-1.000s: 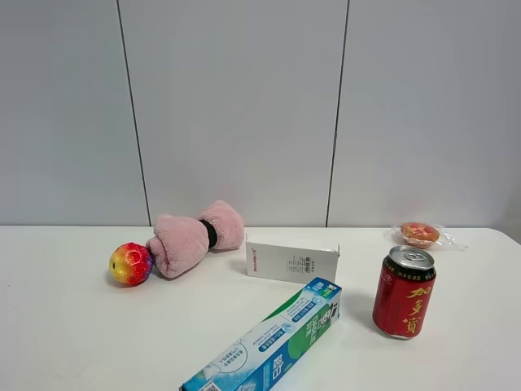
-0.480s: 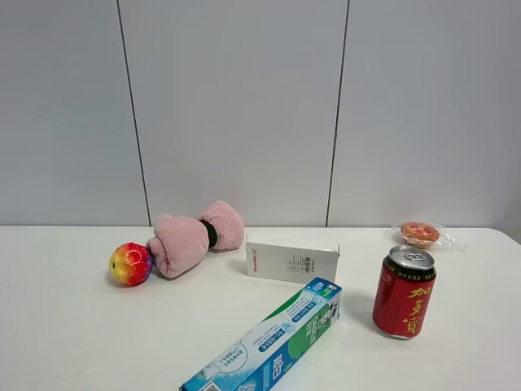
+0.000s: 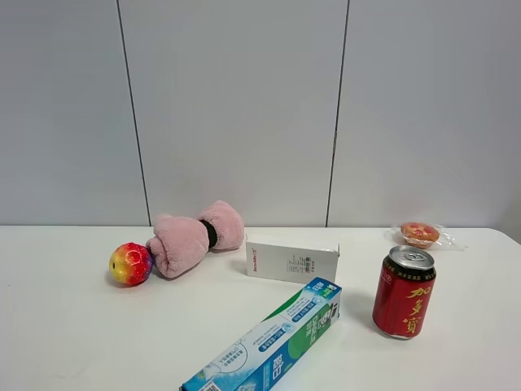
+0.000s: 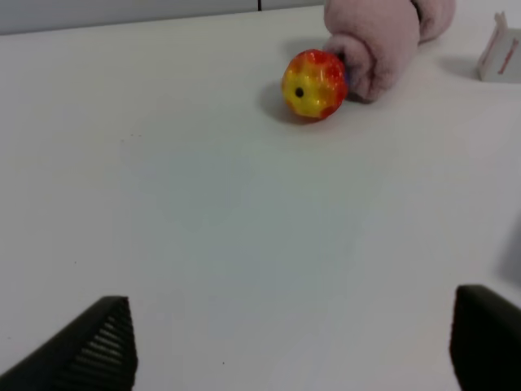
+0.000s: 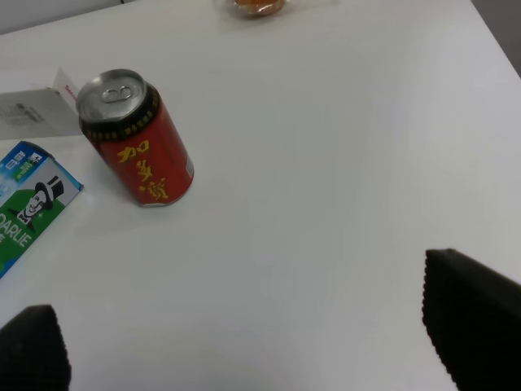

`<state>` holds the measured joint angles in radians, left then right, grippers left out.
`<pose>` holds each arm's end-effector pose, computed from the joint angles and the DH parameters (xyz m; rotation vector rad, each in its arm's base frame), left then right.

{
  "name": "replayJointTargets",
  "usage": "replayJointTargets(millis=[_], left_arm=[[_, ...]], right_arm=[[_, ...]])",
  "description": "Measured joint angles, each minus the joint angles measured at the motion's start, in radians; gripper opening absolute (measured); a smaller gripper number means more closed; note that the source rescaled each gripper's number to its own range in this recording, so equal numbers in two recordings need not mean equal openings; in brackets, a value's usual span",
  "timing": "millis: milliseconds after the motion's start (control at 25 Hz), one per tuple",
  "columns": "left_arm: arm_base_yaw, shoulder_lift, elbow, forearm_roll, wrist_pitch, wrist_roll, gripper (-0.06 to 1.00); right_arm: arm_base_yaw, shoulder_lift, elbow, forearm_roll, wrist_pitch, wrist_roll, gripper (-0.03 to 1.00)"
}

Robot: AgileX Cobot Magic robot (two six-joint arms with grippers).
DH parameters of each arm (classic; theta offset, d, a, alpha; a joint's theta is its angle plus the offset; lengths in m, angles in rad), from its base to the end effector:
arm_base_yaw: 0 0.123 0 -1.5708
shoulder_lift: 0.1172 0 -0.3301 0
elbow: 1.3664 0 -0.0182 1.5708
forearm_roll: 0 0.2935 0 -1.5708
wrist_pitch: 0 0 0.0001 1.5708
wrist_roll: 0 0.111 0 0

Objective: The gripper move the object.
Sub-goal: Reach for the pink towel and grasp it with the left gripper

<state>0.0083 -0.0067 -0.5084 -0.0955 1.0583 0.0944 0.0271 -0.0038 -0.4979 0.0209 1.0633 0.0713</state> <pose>0.0029 -0.0092 0.2921 0.0922 2.0214 -0.0489 0.0046 0.0022 0.2877 0.0442 2.0456 0.0864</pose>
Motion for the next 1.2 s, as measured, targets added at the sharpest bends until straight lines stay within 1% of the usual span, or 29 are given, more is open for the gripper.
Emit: replayJointTargets(millis=[520,640,760,920,1080,1200], left_arm=[[0.000,0.001,0.000,0.001,0.000,-0.004,0.72],[0.000,0.058,-0.019,-0.001,0.001,-0.004,0.72],[0.000,0.191,-0.112,-0.014,-0.001,-0.004,0.72],[0.000,0.440,-0.318,-0.016,-0.022,-0.004,0.72],[0.000,0.680,-0.508,-0.018,-0.083,0.000,0.72],[0.000,0.857,-0.624,-0.026,-0.125,0.024,0.72]], right_arm=[[0.000,0.000,0.000,0.000,0.000,0.000,1.00],[0.000,0.000,0.000,0.000,0.000,0.000,1.00],[0.000,0.000,0.000,0.000,0.000,0.000,1.00],[0.000,0.000,0.000,0.000,0.000,0.000,1.00],[0.000,0.000,0.000,0.000,0.000,0.000,1.00],[0.000,0.000,0.000,0.000,0.000,0.000,1.00]])
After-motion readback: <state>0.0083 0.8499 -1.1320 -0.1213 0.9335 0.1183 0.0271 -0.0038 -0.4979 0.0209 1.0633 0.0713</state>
